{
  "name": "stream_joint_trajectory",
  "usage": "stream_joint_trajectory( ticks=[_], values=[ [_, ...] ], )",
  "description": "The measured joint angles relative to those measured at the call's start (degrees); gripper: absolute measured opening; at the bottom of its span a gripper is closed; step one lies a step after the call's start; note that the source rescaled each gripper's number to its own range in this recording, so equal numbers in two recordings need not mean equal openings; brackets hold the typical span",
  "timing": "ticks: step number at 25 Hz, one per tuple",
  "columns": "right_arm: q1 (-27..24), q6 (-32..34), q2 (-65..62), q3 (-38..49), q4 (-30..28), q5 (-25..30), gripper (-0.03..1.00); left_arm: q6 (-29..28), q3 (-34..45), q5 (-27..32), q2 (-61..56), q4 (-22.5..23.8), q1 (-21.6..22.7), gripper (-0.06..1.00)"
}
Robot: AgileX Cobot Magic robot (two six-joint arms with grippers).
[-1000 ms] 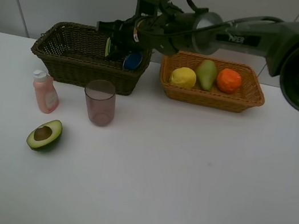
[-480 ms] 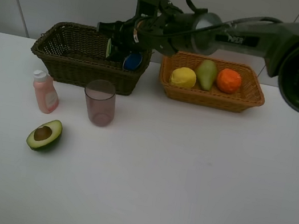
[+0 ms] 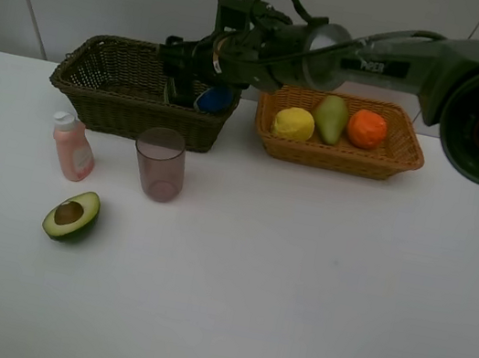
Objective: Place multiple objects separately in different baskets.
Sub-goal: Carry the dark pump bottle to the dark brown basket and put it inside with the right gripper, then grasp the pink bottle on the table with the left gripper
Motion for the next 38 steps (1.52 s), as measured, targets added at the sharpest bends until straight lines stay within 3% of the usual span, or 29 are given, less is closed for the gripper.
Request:
stream_joint_trajectory(
  ticks=[4,15,21,27,34,38],
  values=[
    [0.0,0.0,0.0,0.0,-0.4,0.3,0.98,0.0,0.0,0.0,0.0,0.0,0.0,1.0],
    [0.0,-0.1,-0.7,0.0,-0.5,0.6,1.0,0.0,0.0,0.0,0.0,0.0,0.0,1.0],
    [0.5,-3.4,-3.6,0.0,-0.5,3.9,1.0,0.0,0.0,0.0,0.0,0.0,0.0,1.0],
    [1.4,-7.4,-7.9,0.0,1.4,11.5,1.0,0.0,0.0,0.0,0.0,0.0,0.0,1.0],
    [1.4,-17.0,-14.1,0.0,9.2,21.8,1.0,0.0,0.0,0.0,0.0,0.0,0.0,1.0],
    [1.4,-18.6,-18.2,2.1,10.7,27.6,1.0,0.0,0.0,0.0,0.0,0.0,0.0,1.0]
  ],
)
